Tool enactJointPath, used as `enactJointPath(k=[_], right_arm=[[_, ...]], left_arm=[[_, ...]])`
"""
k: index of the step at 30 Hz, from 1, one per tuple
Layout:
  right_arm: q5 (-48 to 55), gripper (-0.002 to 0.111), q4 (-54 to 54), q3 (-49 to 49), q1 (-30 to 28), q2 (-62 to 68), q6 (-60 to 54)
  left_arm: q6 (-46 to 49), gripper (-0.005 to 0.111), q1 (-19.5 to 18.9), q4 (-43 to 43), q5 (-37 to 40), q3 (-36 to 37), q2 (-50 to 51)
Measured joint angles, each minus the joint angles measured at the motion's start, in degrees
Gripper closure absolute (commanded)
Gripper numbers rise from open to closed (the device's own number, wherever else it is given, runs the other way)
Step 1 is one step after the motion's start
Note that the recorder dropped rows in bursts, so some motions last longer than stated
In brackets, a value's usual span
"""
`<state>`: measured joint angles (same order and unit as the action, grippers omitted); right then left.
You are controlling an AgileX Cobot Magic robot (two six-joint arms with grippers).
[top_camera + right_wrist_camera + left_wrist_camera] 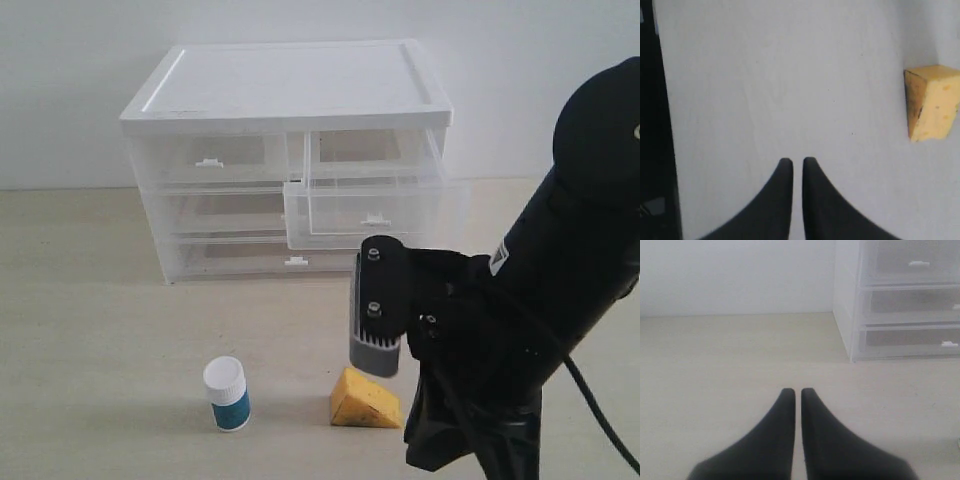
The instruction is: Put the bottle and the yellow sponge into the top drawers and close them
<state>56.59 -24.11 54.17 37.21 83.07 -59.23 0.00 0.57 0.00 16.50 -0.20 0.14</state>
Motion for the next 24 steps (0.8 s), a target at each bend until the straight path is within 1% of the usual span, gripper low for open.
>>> enactJointPath(k=[1,3,5,7,9,12,14,17,21,24], right_arm=[[0.1,0.075,0.2,0.0,0.0,0.0,-2.9],[-0.2,0.049,0.2,0.0,0.0,0.0,-7.7],[-2.3,0.029,0.2,0.0,0.0,0.0,-9.1],[-6.3,0.021,0.2,0.0,0.0,0.0,-7.8],[-11.3,0.021,0.3,0.0,0.0,0.0,-4.7],[-15.7,0.021,0.3,0.1,0.0,0.7,-2.5],[-16.6,0.022,0.3,0.2,0.0,2.0,-2.1],[-17.1,0.027,0.8,0.2,0.0,5.1,-1.9],[-19.5,0.027,1.0,0.2,-2.2,10.5,-2.2],[-19.9,0.027,0.5,0.3,-3.6,13.1,-4.6]], left_arm=[[0.0,0.102,0.0,0.0,0.0,0.0,0.0],[0.0,0.102,0.0,0.0,0.0,0.0,0.0],[0.0,0.102,0.0,0.0,0.0,0.0,0.0],[0.0,0.102,0.0,0.0,0.0,0.0,0.0],[0.0,0.102,0.0,0.0,0.0,0.0,0.0],[0.0,0.102,0.0,0.0,0.0,0.0,0.0],[0.0,0.102,0.0,0.0,0.0,0.0,0.0],[0.0,0.102,0.0,0.0,0.0,0.0,0.0],[0.0,0.102,0.0,0.0,0.0,0.0,0.0],[0.0,0.102,0.0,0.0,0.0,0.0,0.0]])
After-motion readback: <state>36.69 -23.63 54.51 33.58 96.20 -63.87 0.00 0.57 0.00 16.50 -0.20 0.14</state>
